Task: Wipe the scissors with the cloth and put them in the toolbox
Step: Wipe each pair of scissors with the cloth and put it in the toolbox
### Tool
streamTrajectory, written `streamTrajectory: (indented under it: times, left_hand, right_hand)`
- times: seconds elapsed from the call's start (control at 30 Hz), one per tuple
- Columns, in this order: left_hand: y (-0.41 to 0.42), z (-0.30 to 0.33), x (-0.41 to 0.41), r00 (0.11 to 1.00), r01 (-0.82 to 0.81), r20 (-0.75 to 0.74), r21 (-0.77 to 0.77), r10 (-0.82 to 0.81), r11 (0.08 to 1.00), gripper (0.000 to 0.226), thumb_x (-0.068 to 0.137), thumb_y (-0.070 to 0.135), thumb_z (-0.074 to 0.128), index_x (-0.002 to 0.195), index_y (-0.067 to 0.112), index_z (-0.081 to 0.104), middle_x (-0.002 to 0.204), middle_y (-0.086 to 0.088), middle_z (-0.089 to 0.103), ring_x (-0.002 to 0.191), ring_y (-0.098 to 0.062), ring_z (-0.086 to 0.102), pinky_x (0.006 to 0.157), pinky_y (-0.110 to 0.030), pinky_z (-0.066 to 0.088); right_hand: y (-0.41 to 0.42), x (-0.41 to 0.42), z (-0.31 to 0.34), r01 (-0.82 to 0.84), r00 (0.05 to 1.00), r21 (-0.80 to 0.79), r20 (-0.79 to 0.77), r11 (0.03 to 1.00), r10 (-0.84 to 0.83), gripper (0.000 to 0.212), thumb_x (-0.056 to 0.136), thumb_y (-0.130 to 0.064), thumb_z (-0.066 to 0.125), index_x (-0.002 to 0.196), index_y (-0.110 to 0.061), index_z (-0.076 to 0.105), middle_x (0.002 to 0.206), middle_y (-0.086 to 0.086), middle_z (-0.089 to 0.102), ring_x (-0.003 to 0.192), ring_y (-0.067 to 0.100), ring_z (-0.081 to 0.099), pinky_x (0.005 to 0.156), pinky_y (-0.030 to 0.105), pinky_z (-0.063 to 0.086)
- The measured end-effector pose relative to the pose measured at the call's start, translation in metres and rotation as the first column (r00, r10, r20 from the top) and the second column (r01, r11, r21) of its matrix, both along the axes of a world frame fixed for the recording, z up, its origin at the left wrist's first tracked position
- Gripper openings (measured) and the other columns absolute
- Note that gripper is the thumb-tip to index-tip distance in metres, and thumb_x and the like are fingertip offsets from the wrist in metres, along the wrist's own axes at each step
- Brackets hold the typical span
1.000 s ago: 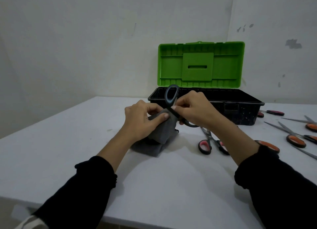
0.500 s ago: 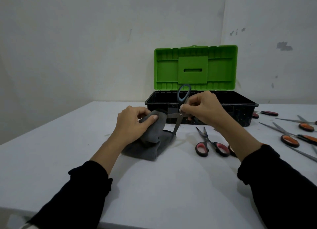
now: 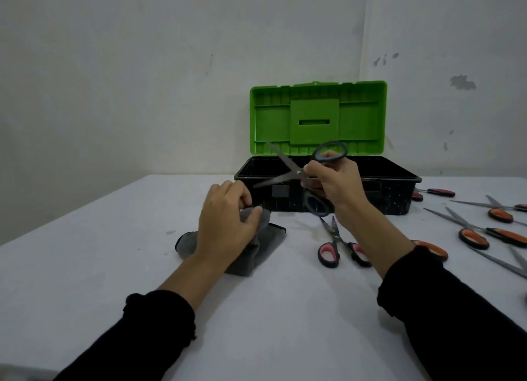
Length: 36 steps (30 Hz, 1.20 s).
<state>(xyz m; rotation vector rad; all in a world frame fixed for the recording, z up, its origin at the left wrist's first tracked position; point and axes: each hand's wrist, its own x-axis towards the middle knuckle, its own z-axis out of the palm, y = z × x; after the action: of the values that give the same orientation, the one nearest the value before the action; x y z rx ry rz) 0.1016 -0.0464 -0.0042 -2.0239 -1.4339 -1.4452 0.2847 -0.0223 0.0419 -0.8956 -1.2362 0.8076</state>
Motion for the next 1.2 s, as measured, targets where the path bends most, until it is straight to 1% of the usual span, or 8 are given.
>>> streamTrajectory:
  times: [0.2, 0.37, 0.47, 0.6, 0.73, 0.83, 1.03, 1.2]
  left_hand:
    - [-0.005, -0.005, 0.03, 0.976, 0.211, 0.076, -0.093, -0.204, 0.973, 0.025, 0.09, 0.033, 0.047, 0.088, 0.011, 0.059, 0.078, 0.001, 0.062, 0.073, -0.013, 0.054, 0.063, -0.023, 0.039]
    - [-0.005, 0.003, 0.021, 0.926, 0.23, 0.337, -0.143, -0.171, 0.963, 0.013, 0.09, 0.019, 0.059, 0.082, 0.016, 0.069, 0.064, 0.009, 0.066, 0.061, 0.002, 0.06, 0.057, -0.006, 0.041]
    - [-0.002, 0.004, 0.014, 0.905, 0.229, 0.4, -0.168, -0.146, 0.959, 0.011, 0.087, 0.02, 0.063, 0.087, 0.016, 0.074, 0.061, 0.015, 0.065, 0.056, 0.006, 0.059, 0.06, -0.009, 0.048]
    - [-0.002, 0.006, 0.011, 0.903, 0.218, 0.411, -0.183, -0.127, 0.959, 0.013, 0.086, 0.02, 0.064, 0.087, 0.013, 0.075, 0.058, 0.007, 0.064, 0.057, -0.003, 0.06, 0.06, -0.011, 0.047]
    - [-0.001, 0.006, 0.011, 0.917, 0.199, 0.383, -0.189, -0.115, 0.962, 0.018, 0.088, 0.02, 0.062, 0.081, 0.011, 0.074, 0.058, 0.004, 0.065, 0.063, -0.006, 0.062, 0.06, -0.009, 0.044]
    - [-0.001, 0.007, 0.009, 0.914, 0.203, 0.385, -0.162, -0.128, 0.966, 0.02, 0.088, 0.02, 0.062, 0.077, 0.008, 0.074, 0.057, 0.002, 0.066, 0.063, -0.008, 0.063, 0.062, -0.014, 0.046]
    - [0.0, 0.012, 0.01, 0.871, 0.213, 0.475, -0.14, -0.124, 0.967, 0.017, 0.088, 0.023, 0.061, 0.088, 0.013, 0.074, 0.06, 0.003, 0.067, 0.061, -0.005, 0.064, 0.069, -0.02, 0.051]
    - [-0.004, 0.014, 0.012, 0.866, 0.244, 0.481, -0.171, -0.135, 0.955, 0.019, 0.089, 0.024, 0.06, 0.097, 0.012, 0.073, 0.063, 0.004, 0.067, 0.065, -0.007, 0.065, 0.074, -0.025, 0.053]
  right_hand:
    - [-0.005, -0.024, -0.005, -0.143, 0.956, -0.076, -0.271, 0.987, 0.117, 0.038, 0.08, -0.007, 0.068, 0.058, -0.021, 0.04, 0.067, 0.001, 0.059, 0.053, 0.002, 0.058, 0.06, 0.025, 0.035]
    - [-0.009, -0.028, -0.006, -0.278, 0.915, -0.088, -0.327, 0.956, 0.236, 0.03, 0.09, -0.019, 0.06, 0.062, -0.019, 0.047, 0.071, 0.002, 0.063, 0.058, 0.007, 0.05, 0.054, 0.022, 0.03]
    - [-0.007, -0.019, -0.007, -0.27, 0.908, -0.13, -0.365, 0.954, 0.207, 0.021, 0.094, -0.022, 0.053, 0.075, -0.014, 0.058, 0.068, 0.001, 0.056, 0.055, 0.008, 0.043, 0.052, 0.021, 0.029]
    - [-0.001, -0.01, -0.014, -0.094, 0.994, -0.07, -0.055, 0.993, 0.09, 0.02, 0.088, -0.014, 0.059, 0.069, -0.016, 0.064, 0.065, -0.002, 0.056, 0.06, 0.008, 0.047, 0.058, 0.02, 0.034]
    - [-0.001, -0.016, -0.024, 0.052, 0.941, 0.052, 0.331, 0.997, -0.066, 0.015, 0.085, -0.022, 0.066, 0.073, -0.019, 0.074, 0.067, -0.004, 0.07, 0.064, 0.0, 0.06, 0.068, 0.018, 0.045]
    - [-0.003, -0.022, -0.028, 0.122, 0.896, 0.121, 0.413, 0.985, -0.162, 0.017, 0.086, -0.023, 0.067, 0.075, -0.014, 0.076, 0.063, 0.004, 0.07, 0.056, 0.004, 0.056, 0.064, 0.023, 0.048]
    - [-0.008, -0.034, -0.022, 0.192, 0.917, 0.284, 0.29, 0.939, -0.275, 0.014, 0.078, -0.016, 0.075, 0.089, -0.011, 0.069, 0.077, 0.002, 0.065, 0.063, 0.009, 0.063, 0.062, 0.018, 0.053]
    - [-0.009, -0.035, -0.025, 0.212, 0.742, 0.412, 0.522, 0.886, -0.421, 0.019, 0.076, -0.029, 0.076, 0.084, -0.012, 0.074, 0.076, 0.0, 0.065, 0.06, -0.001, 0.05, 0.058, 0.007, 0.039]
